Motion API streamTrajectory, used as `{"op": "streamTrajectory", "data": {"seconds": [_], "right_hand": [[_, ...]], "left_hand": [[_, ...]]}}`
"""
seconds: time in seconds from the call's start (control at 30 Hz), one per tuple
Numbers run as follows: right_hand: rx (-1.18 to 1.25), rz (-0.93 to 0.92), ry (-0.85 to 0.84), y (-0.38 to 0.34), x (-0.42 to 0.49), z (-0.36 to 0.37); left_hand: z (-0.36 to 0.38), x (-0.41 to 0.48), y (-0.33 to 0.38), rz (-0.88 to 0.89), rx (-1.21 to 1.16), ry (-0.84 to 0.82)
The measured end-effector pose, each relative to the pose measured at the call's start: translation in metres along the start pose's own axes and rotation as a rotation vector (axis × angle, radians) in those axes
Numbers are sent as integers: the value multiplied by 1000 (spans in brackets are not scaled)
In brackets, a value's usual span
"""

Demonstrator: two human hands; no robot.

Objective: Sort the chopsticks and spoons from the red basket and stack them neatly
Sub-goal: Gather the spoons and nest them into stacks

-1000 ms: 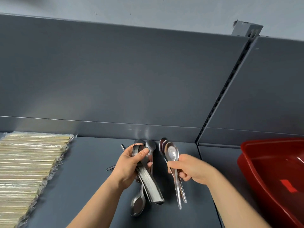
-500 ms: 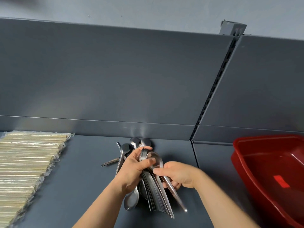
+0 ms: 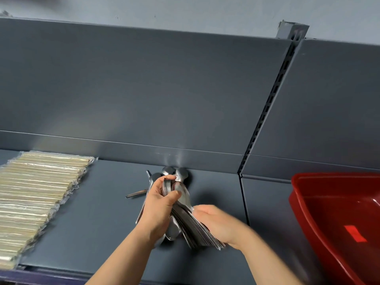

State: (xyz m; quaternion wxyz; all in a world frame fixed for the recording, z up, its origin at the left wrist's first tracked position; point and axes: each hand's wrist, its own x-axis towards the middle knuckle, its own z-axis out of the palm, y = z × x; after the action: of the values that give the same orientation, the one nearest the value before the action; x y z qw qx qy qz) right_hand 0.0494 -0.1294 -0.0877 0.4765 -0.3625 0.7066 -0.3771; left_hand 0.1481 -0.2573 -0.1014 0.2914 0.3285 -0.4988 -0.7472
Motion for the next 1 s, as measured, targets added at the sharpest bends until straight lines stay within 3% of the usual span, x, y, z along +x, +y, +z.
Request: {"op": "streamTrajectory", "data": {"seconds": [0.13, 0.3, 0.37, 0.53, 0.6, 0.77, 0.87, 1.0], "right_hand": [[183, -7, -31, -1, 1, 5], [378, -11, -145, 1, 4, 14], [462, -14, -199, 2, 4, 17], [411, -24, -302, -6, 10, 28], [246, -22, -162, -13, 21, 31], [-107, 7, 394, -8, 46, 25], [-365, 66, 547, -9, 56, 34], [-511, 173, 671, -20, 75, 47]], "left_hand": [[6, -9, 1, 95, 58, 29], [1, -14, 2, 62, 48, -39], [-3, -15, 2, 20, -61, -104], [-23, -17, 9, -28, -187, -141], [-35, -13, 15, 7, -133, -82], [-77, 8, 38, 11, 151, -71], [-94, 23, 42, -109, 305, -101], [-107, 46, 43, -167, 440, -138]]}}
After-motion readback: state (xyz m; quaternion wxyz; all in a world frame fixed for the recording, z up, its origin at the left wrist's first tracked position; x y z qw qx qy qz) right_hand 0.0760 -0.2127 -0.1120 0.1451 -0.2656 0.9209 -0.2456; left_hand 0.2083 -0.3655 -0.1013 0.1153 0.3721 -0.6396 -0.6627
